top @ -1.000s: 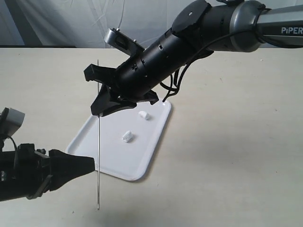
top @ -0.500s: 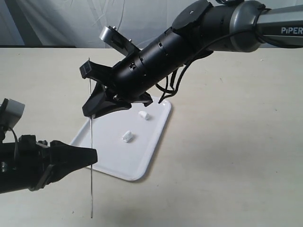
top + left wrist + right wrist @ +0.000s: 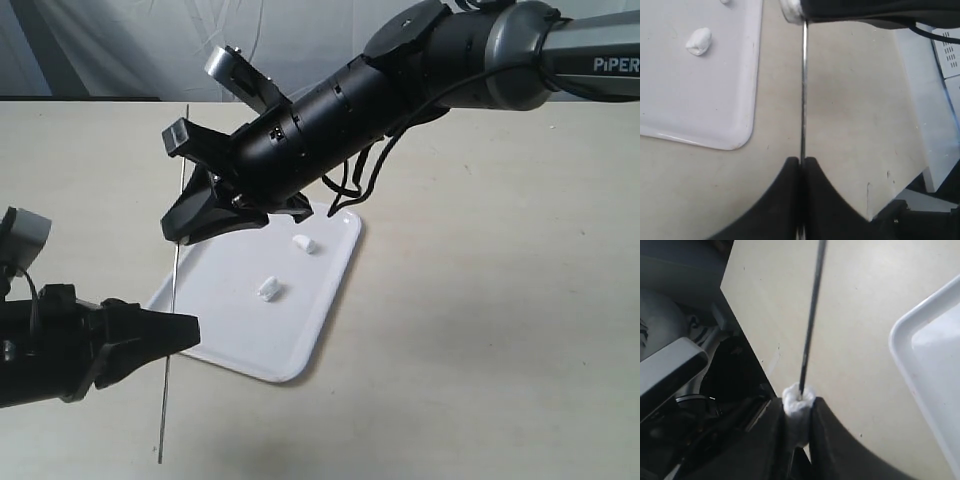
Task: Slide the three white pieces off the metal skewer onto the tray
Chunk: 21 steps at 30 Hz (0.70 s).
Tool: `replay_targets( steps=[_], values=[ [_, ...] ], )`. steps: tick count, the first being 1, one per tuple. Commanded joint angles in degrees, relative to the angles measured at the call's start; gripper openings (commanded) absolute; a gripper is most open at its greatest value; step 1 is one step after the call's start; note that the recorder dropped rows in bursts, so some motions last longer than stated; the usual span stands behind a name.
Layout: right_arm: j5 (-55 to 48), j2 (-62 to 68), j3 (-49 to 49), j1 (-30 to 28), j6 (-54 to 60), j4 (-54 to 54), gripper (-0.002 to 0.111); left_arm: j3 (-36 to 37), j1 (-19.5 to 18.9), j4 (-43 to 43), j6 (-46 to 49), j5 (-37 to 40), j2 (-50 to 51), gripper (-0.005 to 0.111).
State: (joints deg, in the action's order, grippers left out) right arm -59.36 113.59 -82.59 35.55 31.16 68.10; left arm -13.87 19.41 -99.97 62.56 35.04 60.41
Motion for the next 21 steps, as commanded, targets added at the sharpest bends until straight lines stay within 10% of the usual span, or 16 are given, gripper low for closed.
replay_targets(
  steps=[1, 5, 21],
  values=[
    [1.1, 0.0, -0.2, -0.1, 1.3, -0.5, 0.032, -0.2, 0.1, 0.0, -6.4, 2.0, -0.4, 0.0],
    [4.8, 0.0, -0.2, -0.2, -2.1, -4.2, 0.051, 1.6, 0.1, 0.0, -9.5, 5.9, 0.6, 0.0],
    [8.6, 0.0, 5.2, -0.1, -5.6, -7.9, 0.051, 1.5, 0.1, 0.0, -8.9, 2.0, 6.2, 0.0]
  ],
)
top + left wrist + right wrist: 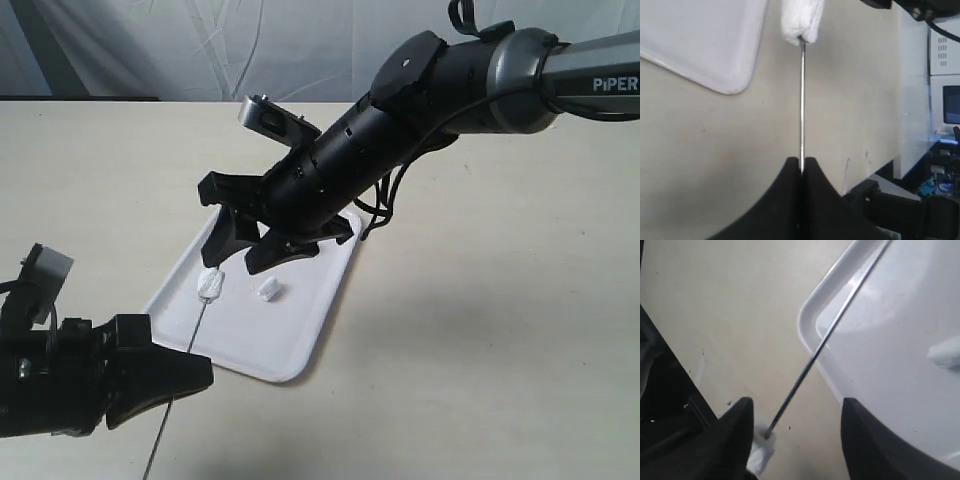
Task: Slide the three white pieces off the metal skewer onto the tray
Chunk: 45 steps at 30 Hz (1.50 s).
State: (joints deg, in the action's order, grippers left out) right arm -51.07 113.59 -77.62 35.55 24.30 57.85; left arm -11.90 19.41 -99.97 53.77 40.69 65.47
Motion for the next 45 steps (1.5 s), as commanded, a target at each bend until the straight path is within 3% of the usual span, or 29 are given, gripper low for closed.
replay_targets(
  steps=[1, 7, 13, 19, 32, 38, 45],
  values=[
    [0.2, 0.0, 0.3, -0.1, 1.2, 2.7, 0.051, -0.8, 0.1, 0.0, -0.1, -4.5, 1.2, 0.0],
    [-0.3, 0.0, 0.3, -0.1, 1.2, 4.9, 0.049, -3.4, 0.1, 0.0, -0.1, -5.8, 1.2, 0.0],
    [0.0, 0.0, 0.3, -0.1, 3.1, 7.7, 0.032, -3.8, 0.1, 0.0, -0.1, -5.8, 1.2, 0.0],
    [0.5, 0.0, 0.3, 1.2, 5.7, 10.9, 0.046, -3.8, 0.1, 0.0, 0.2, -4.1, 1.2, 0.0],
    [-0.9, 0.0, 0.3, 1.9, 5.5, 8.9, 0.046, -3.8, 0.1, 0.0, 0.2, -4.5, 1.2, 0.0],
    [-0.9, 0.0, 0.3, 2.2, 4.1, 5.0, 0.027, -4.4, 0.1, 0.0, 0.3, -4.3, 1.2, 0.0],
    [-0.3, 0.0, 0.3, 2.2, 4.1, 5.1, 0.026, -5.4, 0.1, 0.0, 0.3, -4.1, 1.2, 0.0]
  ],
)
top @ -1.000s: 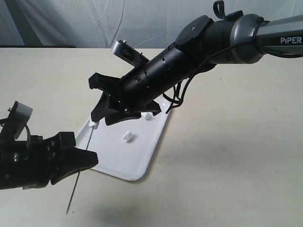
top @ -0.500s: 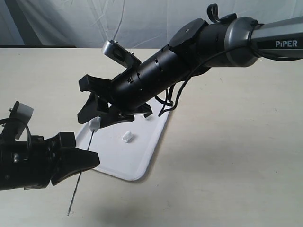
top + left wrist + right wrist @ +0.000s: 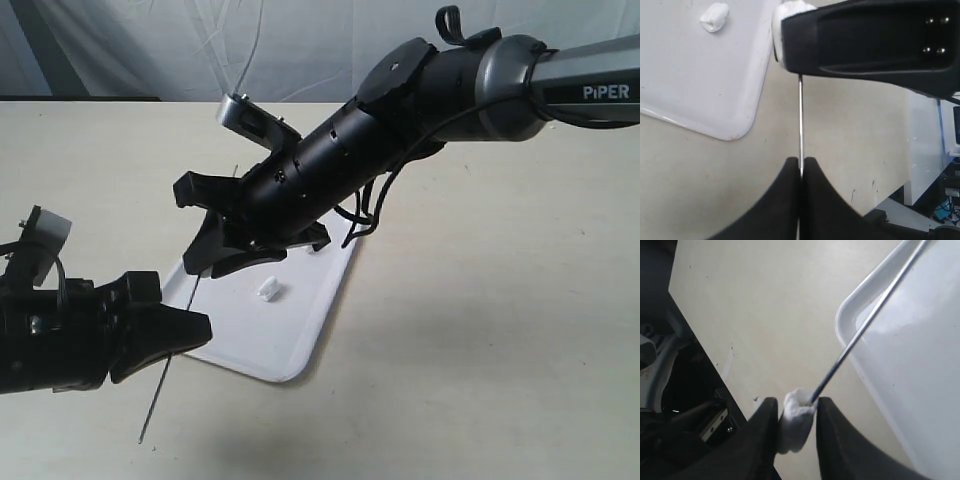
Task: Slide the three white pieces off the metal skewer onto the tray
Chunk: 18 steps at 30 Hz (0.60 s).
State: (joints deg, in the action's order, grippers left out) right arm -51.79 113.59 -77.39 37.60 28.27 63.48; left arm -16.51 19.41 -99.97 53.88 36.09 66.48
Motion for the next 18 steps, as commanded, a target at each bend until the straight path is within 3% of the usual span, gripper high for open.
replay_targets(
  steps=[1, 12, 18],
  values=[
    [0.7, 0.0, 0.0, 0.1, 0.2, -0.5, 0.026, -0.8, 0.1, 0.0, 0.2, 0.7, 0.2, 0.0],
    [8.6, 0.0, 0.0, 0.0, 0.2, -4.0, 0.026, 0.0, 0.1, 0.0, 0.2, 7.4, 0.0, 0.0],
    [11.9, 0.0, 0.0, 0.0, 0.2, -6.7, 0.026, 4.5, 0.1, 0.0, 1.3, 7.4, -0.2, 0.0]
  ],
)
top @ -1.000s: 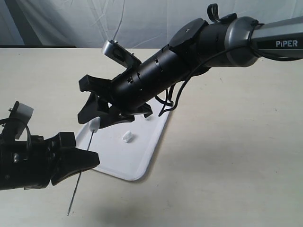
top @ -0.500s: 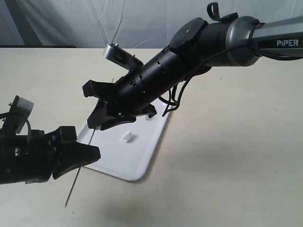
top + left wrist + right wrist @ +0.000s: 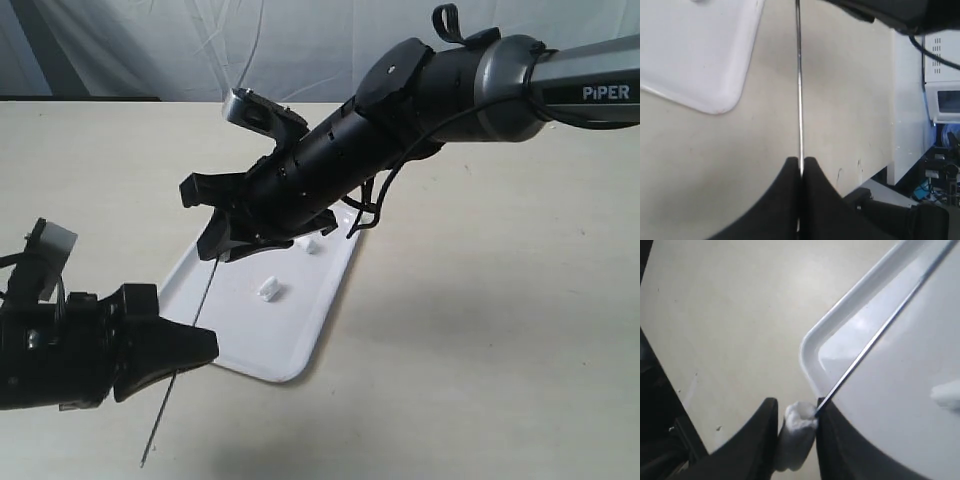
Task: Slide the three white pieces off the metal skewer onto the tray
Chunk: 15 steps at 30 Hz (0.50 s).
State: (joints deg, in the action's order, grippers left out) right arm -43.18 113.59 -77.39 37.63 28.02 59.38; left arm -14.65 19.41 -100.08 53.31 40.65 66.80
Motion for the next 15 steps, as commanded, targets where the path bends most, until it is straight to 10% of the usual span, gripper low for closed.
replay_targets(
  steps=[1, 15],
  values=[
    [3.4, 0.0, 0.0, 0.0, 0.4, -2.9, 0.026, 3.3, 0.1, 0.1, 2.4, 2.8, -0.9, 0.0],
    [10.1, 0.0, -0.1, -2.9, -1.6, -9.2, 0.026, 14.6, 0.1, 5.5, -5.5, 10.4, -15.3, 0.0]
  ],
)
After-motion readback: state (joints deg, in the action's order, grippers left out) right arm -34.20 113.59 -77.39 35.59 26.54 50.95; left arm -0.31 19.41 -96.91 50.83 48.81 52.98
